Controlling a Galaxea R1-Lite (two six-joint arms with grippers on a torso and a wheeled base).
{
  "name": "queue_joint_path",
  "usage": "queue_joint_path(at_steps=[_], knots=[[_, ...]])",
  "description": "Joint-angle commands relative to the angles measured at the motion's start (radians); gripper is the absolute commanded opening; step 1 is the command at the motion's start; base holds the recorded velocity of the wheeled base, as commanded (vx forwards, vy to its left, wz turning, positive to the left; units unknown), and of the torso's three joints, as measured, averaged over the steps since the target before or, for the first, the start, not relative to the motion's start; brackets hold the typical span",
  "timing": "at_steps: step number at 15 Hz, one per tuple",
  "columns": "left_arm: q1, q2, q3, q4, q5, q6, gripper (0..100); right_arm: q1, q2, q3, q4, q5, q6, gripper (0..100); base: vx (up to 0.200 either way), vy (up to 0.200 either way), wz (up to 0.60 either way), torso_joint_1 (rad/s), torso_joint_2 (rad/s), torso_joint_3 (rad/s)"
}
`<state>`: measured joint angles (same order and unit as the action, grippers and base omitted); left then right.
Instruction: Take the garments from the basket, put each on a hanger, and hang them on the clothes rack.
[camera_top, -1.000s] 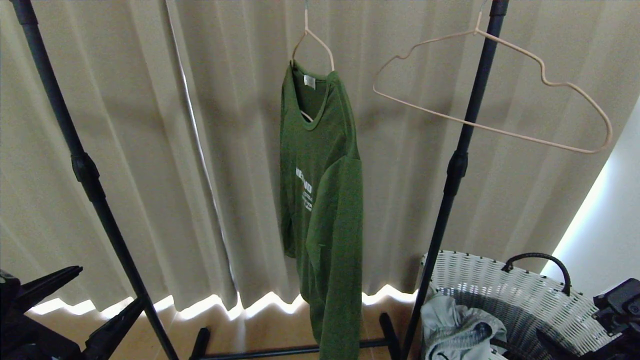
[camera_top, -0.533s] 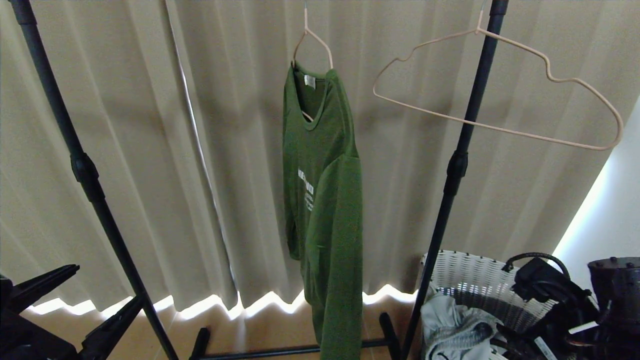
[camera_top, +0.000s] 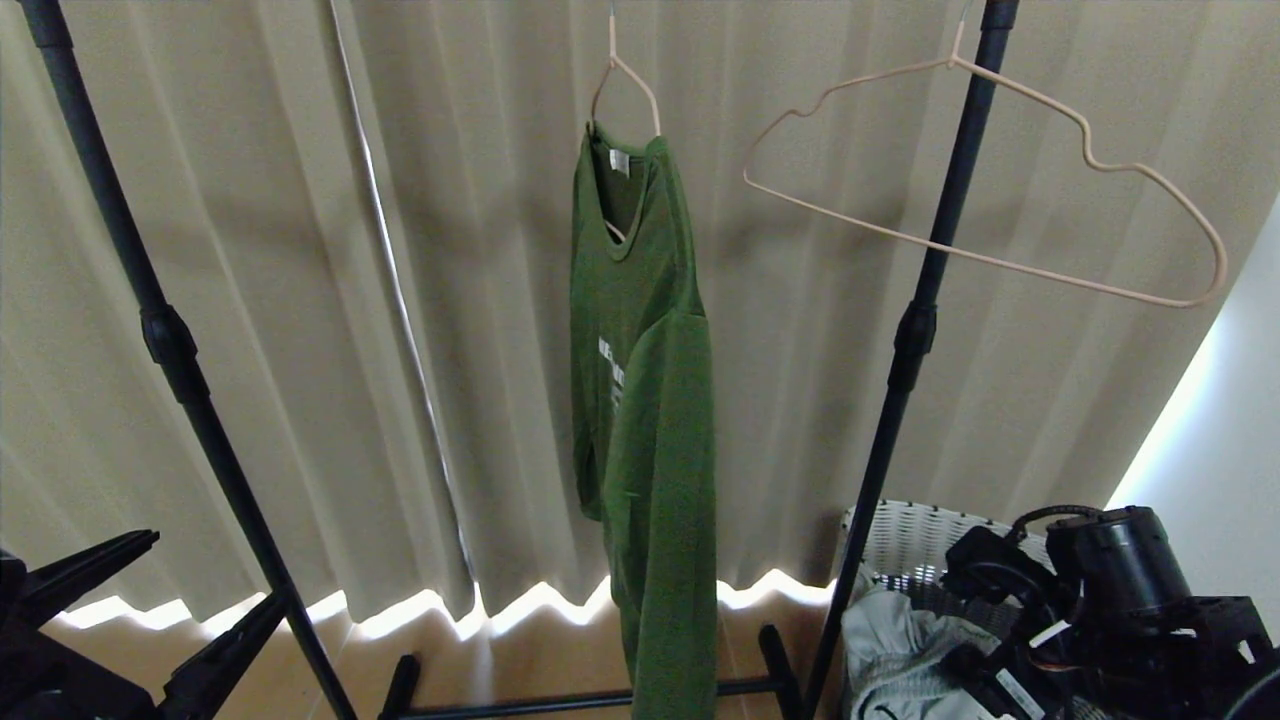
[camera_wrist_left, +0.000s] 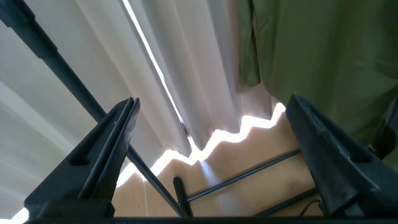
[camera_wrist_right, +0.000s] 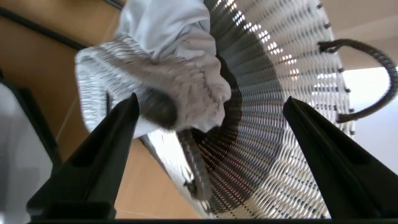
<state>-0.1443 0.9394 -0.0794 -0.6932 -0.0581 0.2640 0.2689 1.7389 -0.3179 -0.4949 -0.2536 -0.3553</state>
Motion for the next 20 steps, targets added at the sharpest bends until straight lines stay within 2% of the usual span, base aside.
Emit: queue_joint_path(at_steps=[1,7,8,12,15,16,18,20], knots=[[0.0,0.001,0.001,0.0,0.0,0.0,100,-0.017,0.056,-0.007,-0.008,-0.003,-0.001,100,0.0,0.0,0.0,0.0,0.0,0.0],[0.0,-0.001,0.001,0.0,0.0,0.0,100,-0.059,0.114,-0.049,-0.022,-0.036,-0.001,100,0.0,0.0,0.0,0.0,0.0,0.0],[0.0,-0.004,0.001,0.0,0.0,0.0,100,-0.059,0.113,-0.049,-0.022,-0.036,-0.001,0,0.0,0.0,0.0,0.0,0.0,0.0],[0.0,-0.005,0.001,-0.002,0.0,0.0,100,-0.056,0.091,-0.033,-0.036,-0.033,0.003,0,0.0,0.0,0.0,0.0,0.0,0.0],[0.0,-0.005,0.001,-0.002,0.0,0.0,100,-0.05,0.053,0.02,-0.103,-0.033,0.003,0,0.0,0.0,0.0,0.0,0.0,0.0],[0.0,-0.005,0.0,-0.002,0.0,0.0,100,-0.028,-0.032,0.068,-0.206,-0.022,0.004,0,0.0,0.0,0.0,0.0,0.0,0.0],[0.0,-0.005,0.001,-0.002,0.0,0.0,100,-0.007,-0.122,0.076,-0.232,-0.018,0.006,0,0.0,0.0,0.0,0.0,0.0,0.0],[0.0,-0.013,0.001,-0.002,0.0,0.0,100,0.023,-0.21,0.076,-0.232,0.031,0.006,0,0.0,0.0,0.0,0.0,0.0,0.0]])
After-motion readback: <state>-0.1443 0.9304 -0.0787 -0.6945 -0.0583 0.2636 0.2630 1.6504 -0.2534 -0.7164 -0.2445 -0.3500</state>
